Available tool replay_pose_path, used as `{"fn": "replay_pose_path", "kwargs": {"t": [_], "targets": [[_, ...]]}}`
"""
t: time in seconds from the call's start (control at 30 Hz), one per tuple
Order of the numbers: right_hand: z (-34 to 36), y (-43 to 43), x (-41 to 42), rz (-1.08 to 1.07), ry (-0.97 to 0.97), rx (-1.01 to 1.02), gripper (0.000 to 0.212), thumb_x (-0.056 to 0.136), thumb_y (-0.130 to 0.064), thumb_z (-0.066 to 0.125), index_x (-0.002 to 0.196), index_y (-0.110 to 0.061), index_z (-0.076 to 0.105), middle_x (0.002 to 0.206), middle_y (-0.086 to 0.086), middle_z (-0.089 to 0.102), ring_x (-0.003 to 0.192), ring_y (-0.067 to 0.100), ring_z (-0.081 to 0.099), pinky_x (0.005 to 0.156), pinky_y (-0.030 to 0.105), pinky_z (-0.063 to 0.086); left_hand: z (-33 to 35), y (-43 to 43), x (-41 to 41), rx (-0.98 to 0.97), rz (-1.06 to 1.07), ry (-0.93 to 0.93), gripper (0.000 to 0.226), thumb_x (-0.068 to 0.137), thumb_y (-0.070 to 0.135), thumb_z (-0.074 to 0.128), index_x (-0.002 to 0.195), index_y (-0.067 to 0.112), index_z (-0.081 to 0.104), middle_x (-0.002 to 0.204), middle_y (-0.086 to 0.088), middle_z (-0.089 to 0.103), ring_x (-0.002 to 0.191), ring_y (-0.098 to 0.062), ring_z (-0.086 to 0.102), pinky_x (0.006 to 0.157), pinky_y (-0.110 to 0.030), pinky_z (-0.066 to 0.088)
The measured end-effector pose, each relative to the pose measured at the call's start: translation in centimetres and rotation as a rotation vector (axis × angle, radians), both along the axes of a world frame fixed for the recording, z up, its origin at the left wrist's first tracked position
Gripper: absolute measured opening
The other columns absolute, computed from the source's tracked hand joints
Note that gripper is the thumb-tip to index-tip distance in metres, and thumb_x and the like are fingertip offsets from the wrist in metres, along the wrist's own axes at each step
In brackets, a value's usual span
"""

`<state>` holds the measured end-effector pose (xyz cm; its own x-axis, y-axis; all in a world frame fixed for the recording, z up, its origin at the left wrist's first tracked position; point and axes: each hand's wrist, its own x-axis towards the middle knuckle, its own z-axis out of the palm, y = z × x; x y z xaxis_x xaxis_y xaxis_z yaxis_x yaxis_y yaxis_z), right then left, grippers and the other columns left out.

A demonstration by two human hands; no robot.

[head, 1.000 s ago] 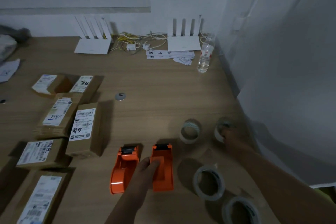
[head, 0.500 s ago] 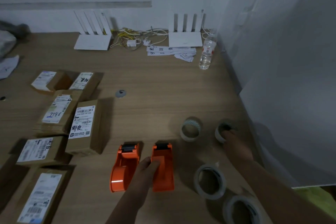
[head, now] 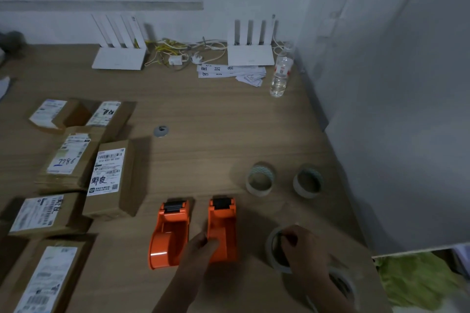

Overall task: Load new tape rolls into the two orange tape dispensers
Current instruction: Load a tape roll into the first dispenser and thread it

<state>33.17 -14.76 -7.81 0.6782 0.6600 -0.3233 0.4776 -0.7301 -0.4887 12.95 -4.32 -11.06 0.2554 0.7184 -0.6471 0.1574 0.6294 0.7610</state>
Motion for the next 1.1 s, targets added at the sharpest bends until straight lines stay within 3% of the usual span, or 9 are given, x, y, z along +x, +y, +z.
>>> {"fn": "replay_pose_path", "kwargs": {"t": [0.13,0.23,0.4,0.47,0.63,0.77,0.87,1.0,1.1], "targets": [[0.3,0.6,-0.9,-0.032,-0.019,-0.096,0.02,0.09,-0.029,0.058,0.1,-0.019,0.072,0.102,0.005,0.075,0.095,0.024,0.068,0.075,0.028,0.045,0.0,0.1,-0.1,0.016,-0.035,0.048,0.021,0.087,0.001,0.061,0.1,0.013,0.073,0.1,-0.01,0.077,0.096,-0.027,0.07,0.086,-0.038,0.052],[0.1,1.6,-1.5,-0.052,0.022,-0.182,0.032,0.095,-0.029,0.046,0.096,-0.01,0.071,0.101,0.011,0.074,0.097,0.027,0.068,0.078,0.029,0.047,0.4,0.3,-0.5,0.073,-0.059,0.131,0.015,0.084,0.008,0.066,0.094,0.019,0.07,0.101,-0.008,0.074,0.096,-0.023,0.067,0.081,-0.035,0.049],[-1.5,2.5,-1.8,-0.153,0.117,-0.181,0.039,0.089,-0.039,0.055,0.09,-0.005,0.072,0.099,0.014,0.075,0.097,0.031,0.068,0.077,0.031,0.05,1.6,0.9,-0.8,0.077,-0.089,0.204,0.02,0.082,0.026,0.07,0.102,0.023,0.066,0.1,0.0,0.069,0.097,-0.02,0.063,0.091,-0.039,0.048],[-2.0,2.7,-1.9,-0.169,0.103,-0.168,0.042,0.084,-0.045,0.057,0.086,-0.006,0.073,0.096,0.015,0.075,0.094,0.031,0.069,0.074,0.032,0.049,1.8,1.1,-1.1,0.09,-0.114,0.213,0.024,0.081,0.024,0.07,0.105,0.018,0.068,0.1,-0.002,0.07,0.099,-0.022,0.064,0.094,-0.04,0.048],[-2.6,2.8,-2.3,-0.221,0.063,-0.142,0.038,0.077,-0.047,0.061,0.078,-0.01,0.071,0.087,0.012,0.074,0.088,0.031,0.069,0.073,0.033,0.051,2.9,1.6,-1.8,0.14,-0.092,0.157,0.014,0.084,0.008,0.065,0.094,0.018,0.067,0.093,-0.003,0.069,0.089,-0.016,0.062,0.075,-0.027,0.045],[-2.5,2.1,-2.8,-0.247,0.06,-0.126,0.035,0.076,-0.048,0.061,0.068,-0.014,0.065,0.078,0.007,0.07,0.082,0.028,0.068,0.064,0.029,0.045,3.1,1.9,-2.5,0.18,-0.079,0.123,0.023,0.086,0.009,0.063,0.108,0.015,0.065,0.101,-0.003,0.067,0.09,-0.013,0.061,0.076,-0.027,0.045],[-1.9,1.5,-3.5,-0.289,0.086,-0.027,0.032,0.078,-0.042,0.065,0.068,-0.011,0.067,0.074,0.007,0.07,0.075,0.027,0.066,0.063,0.031,0.046,3.6,2.5,-3.2,0.226,-0.08,0.09,0.02,0.087,0.005,0.06,0.103,0.017,0.066,0.091,-0.001,0.064,0.079,-0.011,0.058,0.071,-0.026,0.044],[-1.4,0.1,-4.3,-0.367,0.117,0.099,0.036,0.075,-0.035,0.071,0.055,-0.013,0.051,0.053,0.002,0.054,0.053,0.023,0.052,0.054,0.032,0.04,3.9,3.2,-4.1,0.219,-0.11,0.046,0.022,0.085,0.005,0.059,0.1,0.019,0.066,0.077,-0.008,0.064,0.072,-0.017,0.057,0.068,-0.03,0.044],[-0.5,-0.6,-4.9,-0.43,0.182,0.242,0.032,0.08,-0.026,0.071,0.056,-0.013,0.053,0.05,-0.002,0.056,0.049,0.02,0.054,0.052,0.03,0.045,4.2,3.6,-4.5,0.218,-0.13,0.013,0.02,0.085,0.002,0.058,0.099,0.014,0.066,0.07,-0.009,0.062,0.065,-0.017,0.054,0.061,-0.028,0.042]]}}
